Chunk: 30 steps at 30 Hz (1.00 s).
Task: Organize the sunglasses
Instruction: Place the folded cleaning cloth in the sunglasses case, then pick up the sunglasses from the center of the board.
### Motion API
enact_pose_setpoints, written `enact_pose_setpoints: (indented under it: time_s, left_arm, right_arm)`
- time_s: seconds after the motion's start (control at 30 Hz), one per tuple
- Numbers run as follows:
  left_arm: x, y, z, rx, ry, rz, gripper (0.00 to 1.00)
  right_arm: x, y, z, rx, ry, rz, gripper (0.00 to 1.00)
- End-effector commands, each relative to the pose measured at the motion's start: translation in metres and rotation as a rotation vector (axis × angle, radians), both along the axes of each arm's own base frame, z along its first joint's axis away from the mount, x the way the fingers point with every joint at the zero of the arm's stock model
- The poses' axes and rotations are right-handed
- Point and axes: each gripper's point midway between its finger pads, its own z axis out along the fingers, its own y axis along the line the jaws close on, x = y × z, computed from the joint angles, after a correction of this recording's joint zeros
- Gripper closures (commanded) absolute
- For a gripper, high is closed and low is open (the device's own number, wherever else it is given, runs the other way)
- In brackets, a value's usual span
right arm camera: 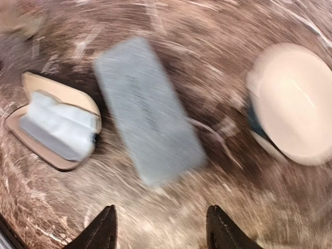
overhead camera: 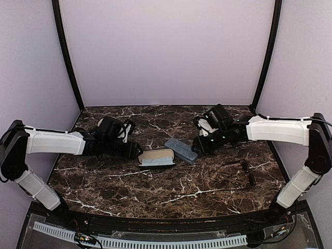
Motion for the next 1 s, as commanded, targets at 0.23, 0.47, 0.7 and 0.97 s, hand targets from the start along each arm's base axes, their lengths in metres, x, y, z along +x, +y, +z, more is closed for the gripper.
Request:
enact_pose_setpoints:
  time_s: [0.23,0.47,0.7,0.97]
  left_arm:
    - [-0.003,0.009,0.011,0.016,-0.048,0.002,0.34]
    - [-0.007,0.005,0.012,-0.022,-0.036,-0.006,0.27]
    - [-0.008,0.001,0.009,-0.039,-0.019,-0.017,0.26]
    - [-0.008,-0.004,0.005,-0.051,0.005,-0.026,0.26]
  right_arm:
    - [-0.035,-0.114,-0.009,-0.315,0.039,-0.187,0.00]
    - [-0.041,-0.108,-0.032,-0.366,0.118,-0.107,0.00]
    - [-0.042,-0.115,-0.050,-0.481,0.152,-0.035,0.00]
    - [-0.040,-0.117,-0.056,-0.523,0.152,-0.001,0.01]
